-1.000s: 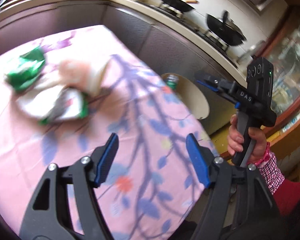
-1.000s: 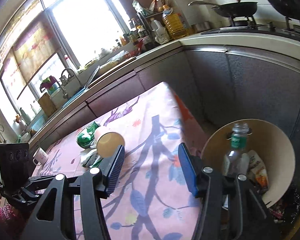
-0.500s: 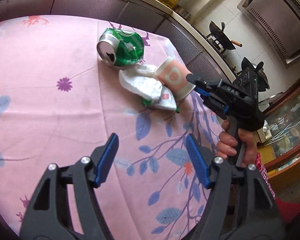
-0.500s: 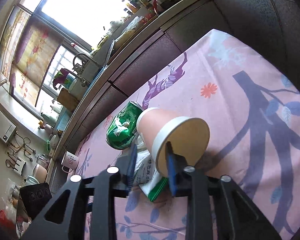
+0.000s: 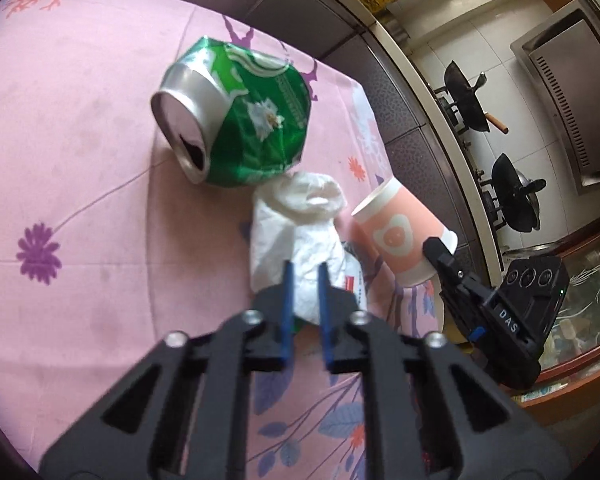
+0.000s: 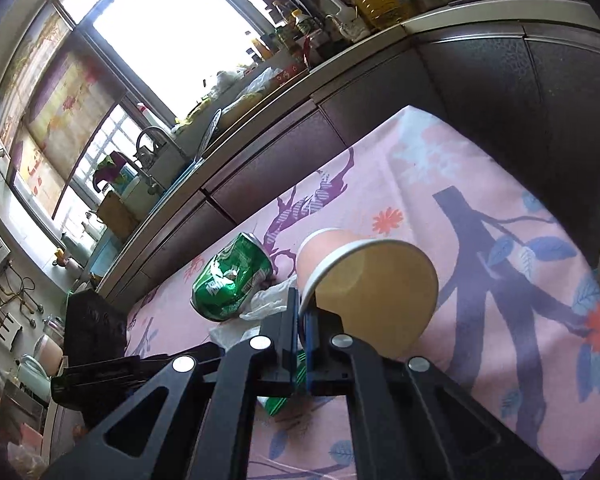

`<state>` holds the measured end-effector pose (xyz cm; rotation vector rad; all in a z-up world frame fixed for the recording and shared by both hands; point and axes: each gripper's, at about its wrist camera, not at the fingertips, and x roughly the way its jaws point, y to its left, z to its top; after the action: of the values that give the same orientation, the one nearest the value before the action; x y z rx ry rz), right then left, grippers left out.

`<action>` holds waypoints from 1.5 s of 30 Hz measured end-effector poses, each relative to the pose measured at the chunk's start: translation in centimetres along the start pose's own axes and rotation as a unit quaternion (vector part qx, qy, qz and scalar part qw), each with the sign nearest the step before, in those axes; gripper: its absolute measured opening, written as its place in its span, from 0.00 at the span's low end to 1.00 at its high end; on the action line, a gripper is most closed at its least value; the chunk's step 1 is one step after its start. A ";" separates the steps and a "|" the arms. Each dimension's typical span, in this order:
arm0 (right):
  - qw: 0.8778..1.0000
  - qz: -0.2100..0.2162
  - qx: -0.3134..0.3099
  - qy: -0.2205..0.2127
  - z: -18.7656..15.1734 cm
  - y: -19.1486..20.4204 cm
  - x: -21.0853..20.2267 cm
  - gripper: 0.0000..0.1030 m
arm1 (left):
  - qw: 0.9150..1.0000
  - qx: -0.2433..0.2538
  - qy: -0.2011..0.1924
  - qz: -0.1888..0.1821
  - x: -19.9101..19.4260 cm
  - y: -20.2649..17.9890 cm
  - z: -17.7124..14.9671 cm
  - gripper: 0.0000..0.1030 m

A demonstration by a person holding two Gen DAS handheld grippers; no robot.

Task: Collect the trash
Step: 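Carry the tissue and cup over the beige bin and open both tools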

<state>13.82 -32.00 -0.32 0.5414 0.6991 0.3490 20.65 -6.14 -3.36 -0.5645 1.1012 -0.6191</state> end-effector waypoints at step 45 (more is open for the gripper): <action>0.981 -0.068 0.075 -0.165 -4.3 -10.3 -18.6 0.00 | 0.984 0.123 0.102 -0.082 1.9 -14.5 -8.7 0.03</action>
<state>-1.20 -47.59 0.50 0.6718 0.4395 0.0745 10.65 -18.54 2.42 -0.3839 1.1557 -0.9597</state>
